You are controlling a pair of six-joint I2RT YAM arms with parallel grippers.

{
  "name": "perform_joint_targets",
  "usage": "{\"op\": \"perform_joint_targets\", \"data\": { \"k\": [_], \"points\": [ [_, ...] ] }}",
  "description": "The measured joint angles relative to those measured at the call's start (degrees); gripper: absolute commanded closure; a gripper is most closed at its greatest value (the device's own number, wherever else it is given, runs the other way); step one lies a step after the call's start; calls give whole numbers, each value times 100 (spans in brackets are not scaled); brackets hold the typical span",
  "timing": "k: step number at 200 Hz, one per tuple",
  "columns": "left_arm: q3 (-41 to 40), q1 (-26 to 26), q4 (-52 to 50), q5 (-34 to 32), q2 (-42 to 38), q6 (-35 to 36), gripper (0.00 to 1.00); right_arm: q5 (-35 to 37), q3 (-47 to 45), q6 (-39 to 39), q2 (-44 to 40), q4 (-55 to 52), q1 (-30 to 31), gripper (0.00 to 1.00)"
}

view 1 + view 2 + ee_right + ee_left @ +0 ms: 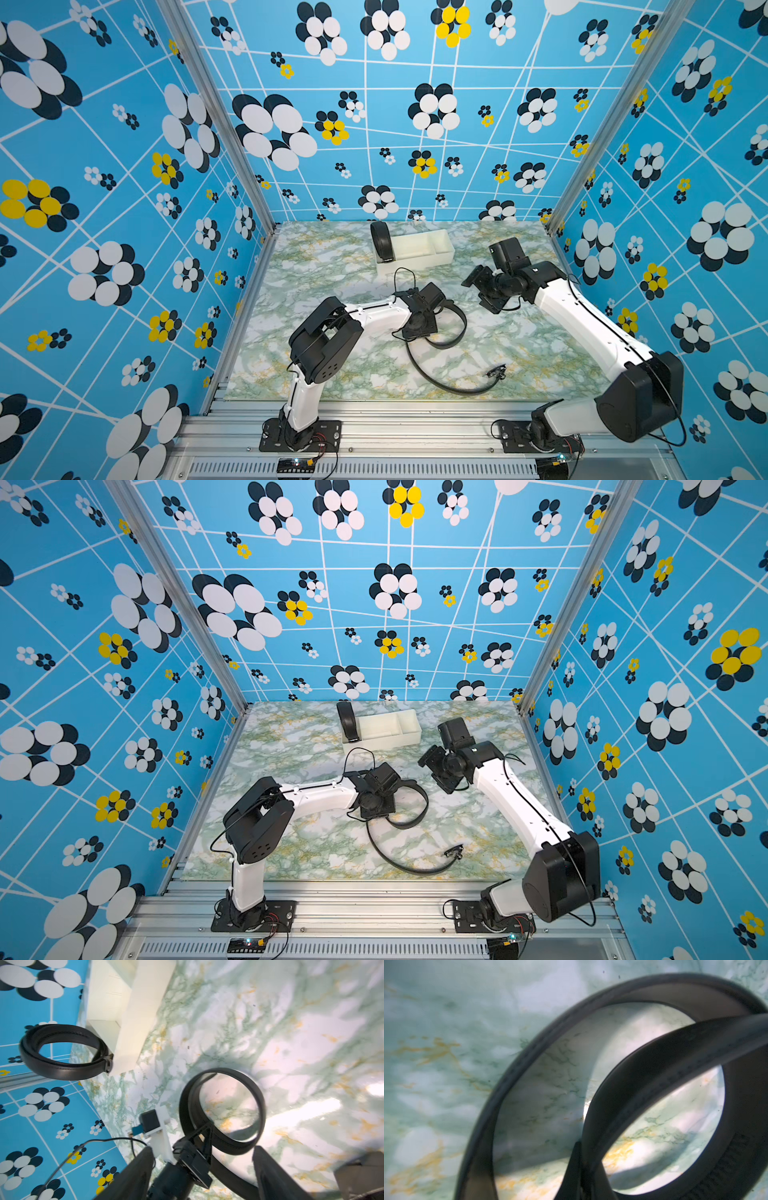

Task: Place the belts into the storage roll
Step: Roll the belt at the center of the board.

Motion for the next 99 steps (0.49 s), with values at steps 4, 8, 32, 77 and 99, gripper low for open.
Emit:
{"op": "perform_joint_targets", "data": {
  "k": [4, 8, 32, 77, 99],
  "points": [
    [17, 13, -33, 0, 7, 46, 98, -28, -210, -20, -105, -103, 2, 26],
    [37, 22, -70, 0, 17, 87, 98, -68, -398, -33, -184, -208, 7, 26],
    [223, 76, -334, -79, 92, 378, 100, -271, -1727, -20, -848, -828, 42, 25],
    [568, 87, -822, -238, 262, 857, 100, -577, -3025, 240, -2142, -1434, 146, 27],
    [634, 85, -933, -282, 297, 960, 100, -710, -3427, 498, -2439, -1357, 332, 34]
  ]
}}
